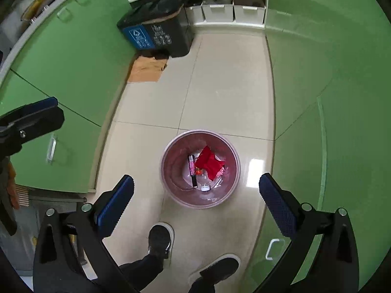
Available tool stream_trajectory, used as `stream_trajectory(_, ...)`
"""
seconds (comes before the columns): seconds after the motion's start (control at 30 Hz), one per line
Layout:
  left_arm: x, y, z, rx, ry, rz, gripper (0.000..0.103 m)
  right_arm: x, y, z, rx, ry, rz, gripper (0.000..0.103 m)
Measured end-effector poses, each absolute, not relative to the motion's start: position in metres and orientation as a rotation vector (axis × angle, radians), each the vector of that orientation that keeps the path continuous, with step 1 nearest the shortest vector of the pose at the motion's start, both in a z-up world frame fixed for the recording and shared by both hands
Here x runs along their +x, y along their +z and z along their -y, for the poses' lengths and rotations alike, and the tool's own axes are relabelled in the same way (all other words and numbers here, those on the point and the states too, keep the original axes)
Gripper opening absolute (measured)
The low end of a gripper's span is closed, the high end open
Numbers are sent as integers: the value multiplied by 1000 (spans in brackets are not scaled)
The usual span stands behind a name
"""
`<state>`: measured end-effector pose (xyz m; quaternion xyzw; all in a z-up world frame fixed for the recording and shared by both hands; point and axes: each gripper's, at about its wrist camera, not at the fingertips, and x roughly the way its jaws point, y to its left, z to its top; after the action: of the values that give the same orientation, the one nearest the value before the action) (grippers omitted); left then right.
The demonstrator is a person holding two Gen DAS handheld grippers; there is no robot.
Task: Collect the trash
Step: 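Return both tools from the bin to the mat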
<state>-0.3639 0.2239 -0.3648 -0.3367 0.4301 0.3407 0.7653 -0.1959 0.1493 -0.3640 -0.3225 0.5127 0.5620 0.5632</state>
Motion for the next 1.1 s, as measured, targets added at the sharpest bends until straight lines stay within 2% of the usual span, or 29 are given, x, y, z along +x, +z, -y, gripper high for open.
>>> stream_trajectory(0.37, -341, -163, -183, -653, 658, -945, 97, -168, -127, -101, -607, 1282, -1140, 100)
stream_trajectory(0.5, -316, -104, -168, -589, 606, -921, 97, -140, -60, -69, -537, 1228, -1097, 100)
stream_trajectory(0.77, -228, -42, -122, -445, 421, -898, 97, -70, 0, 12, -415, 1042, -1044, 100)
stream_trajectory(1.1, -124, -23, -49, -349, 261, -899, 97, 18, 22, 122, -335, 873, -1009, 100)
